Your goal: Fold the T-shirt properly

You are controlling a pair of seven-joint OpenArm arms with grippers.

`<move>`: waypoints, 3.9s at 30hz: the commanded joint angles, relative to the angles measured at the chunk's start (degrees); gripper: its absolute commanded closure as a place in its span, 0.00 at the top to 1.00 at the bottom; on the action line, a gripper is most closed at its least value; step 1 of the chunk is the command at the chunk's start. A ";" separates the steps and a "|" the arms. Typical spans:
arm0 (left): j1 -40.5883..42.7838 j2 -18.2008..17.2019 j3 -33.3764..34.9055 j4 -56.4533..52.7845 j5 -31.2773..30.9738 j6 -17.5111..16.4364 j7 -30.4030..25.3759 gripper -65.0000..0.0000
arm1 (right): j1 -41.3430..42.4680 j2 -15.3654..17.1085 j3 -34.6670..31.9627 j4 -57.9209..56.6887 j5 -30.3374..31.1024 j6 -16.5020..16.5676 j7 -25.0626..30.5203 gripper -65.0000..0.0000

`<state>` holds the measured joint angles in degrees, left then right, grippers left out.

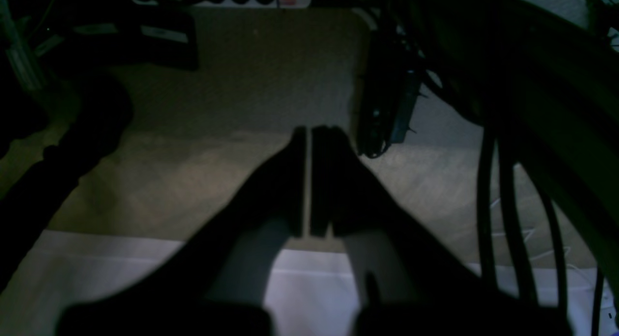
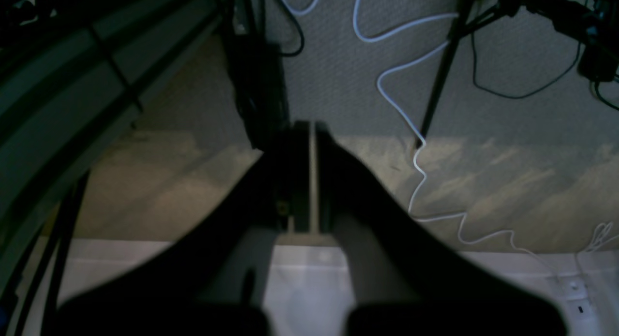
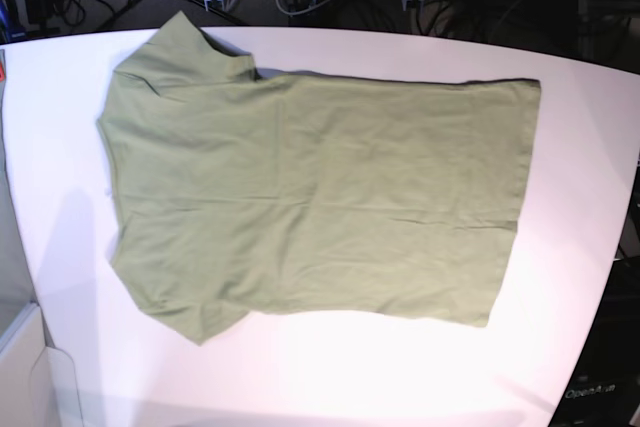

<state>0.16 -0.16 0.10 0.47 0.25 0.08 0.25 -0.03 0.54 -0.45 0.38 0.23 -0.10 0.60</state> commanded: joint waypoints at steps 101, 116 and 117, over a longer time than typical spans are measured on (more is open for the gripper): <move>51.84 1.88 -11.75 78.17 -12.60 -27.02 -49.44 0.02 | -49.59 4.43 0.32 58.47 0.25 -0.03 74.96 0.38; 47.62 7.07 -31.70 105.68 -12.52 -27.55 -11.72 0.02 | -50.30 4.61 1.11 77.73 8.34 1.55 57.29 0.45; 46.83 7.33 -33.11 106.12 -12.34 -27.64 -10.05 0.02 | -50.38 4.70 0.84 78.17 10.36 3.31 56.59 0.45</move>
<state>46.17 7.20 -32.67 105.56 -11.42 -27.33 -8.10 -49.34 4.89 0.36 77.84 11.07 3.44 55.51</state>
